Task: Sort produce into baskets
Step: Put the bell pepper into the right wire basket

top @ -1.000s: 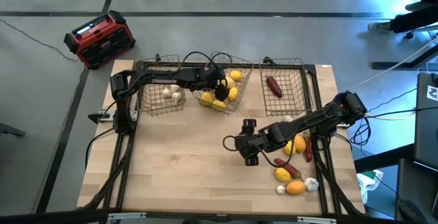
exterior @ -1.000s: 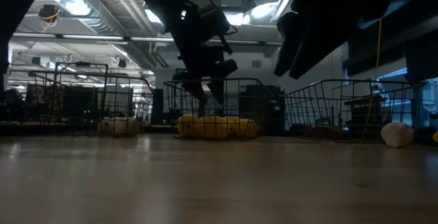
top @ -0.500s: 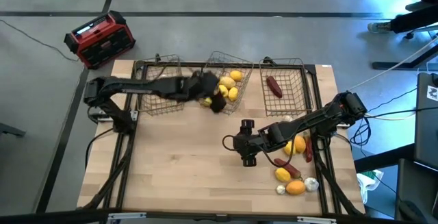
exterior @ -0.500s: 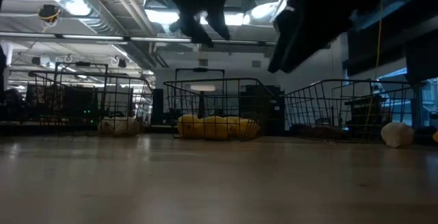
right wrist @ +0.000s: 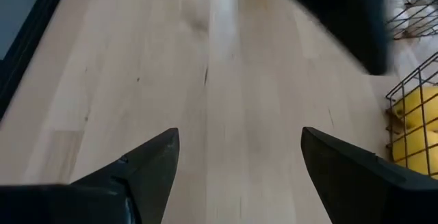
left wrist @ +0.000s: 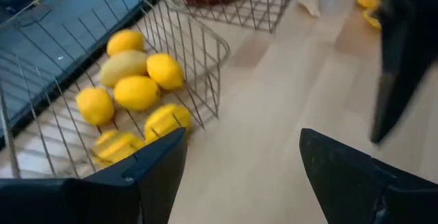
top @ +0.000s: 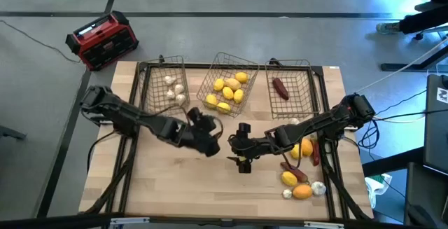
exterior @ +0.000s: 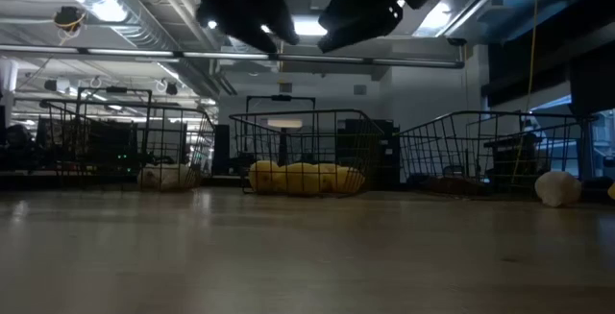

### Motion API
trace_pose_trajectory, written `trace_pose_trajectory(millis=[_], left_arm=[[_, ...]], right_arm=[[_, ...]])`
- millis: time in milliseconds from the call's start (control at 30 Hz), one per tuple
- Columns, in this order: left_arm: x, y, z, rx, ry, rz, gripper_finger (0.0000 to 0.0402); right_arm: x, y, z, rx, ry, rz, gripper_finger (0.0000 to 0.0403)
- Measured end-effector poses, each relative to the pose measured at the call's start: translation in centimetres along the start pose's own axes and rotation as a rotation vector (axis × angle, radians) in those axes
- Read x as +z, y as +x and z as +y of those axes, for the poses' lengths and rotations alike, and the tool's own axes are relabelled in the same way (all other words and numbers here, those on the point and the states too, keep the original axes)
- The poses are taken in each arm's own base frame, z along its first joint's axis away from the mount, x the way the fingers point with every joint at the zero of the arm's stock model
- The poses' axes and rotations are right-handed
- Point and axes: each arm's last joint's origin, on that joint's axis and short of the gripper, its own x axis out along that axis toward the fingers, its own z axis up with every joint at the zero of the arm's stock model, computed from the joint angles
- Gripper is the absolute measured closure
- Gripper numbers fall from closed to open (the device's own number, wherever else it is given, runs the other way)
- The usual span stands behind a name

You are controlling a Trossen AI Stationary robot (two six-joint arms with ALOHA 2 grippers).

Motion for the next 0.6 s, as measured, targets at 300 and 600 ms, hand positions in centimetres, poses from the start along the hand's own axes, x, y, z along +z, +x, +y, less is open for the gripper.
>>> trace_pose_trajectory(millis=[300,600], left_arm=[[-3.4,-1.3,-1.6,0.029,-0.048,-0.052,0.0121],[-4.5,-0.8,-2.0,0.002,-0.118,-0.1,0.0121]], right_arm=[[-1.5,-1.8,0.1,-0.016,-0.021,0.167,0.01],[-3.2,-6.7,1.6,0.026,-0.046,0.34,0.01]])
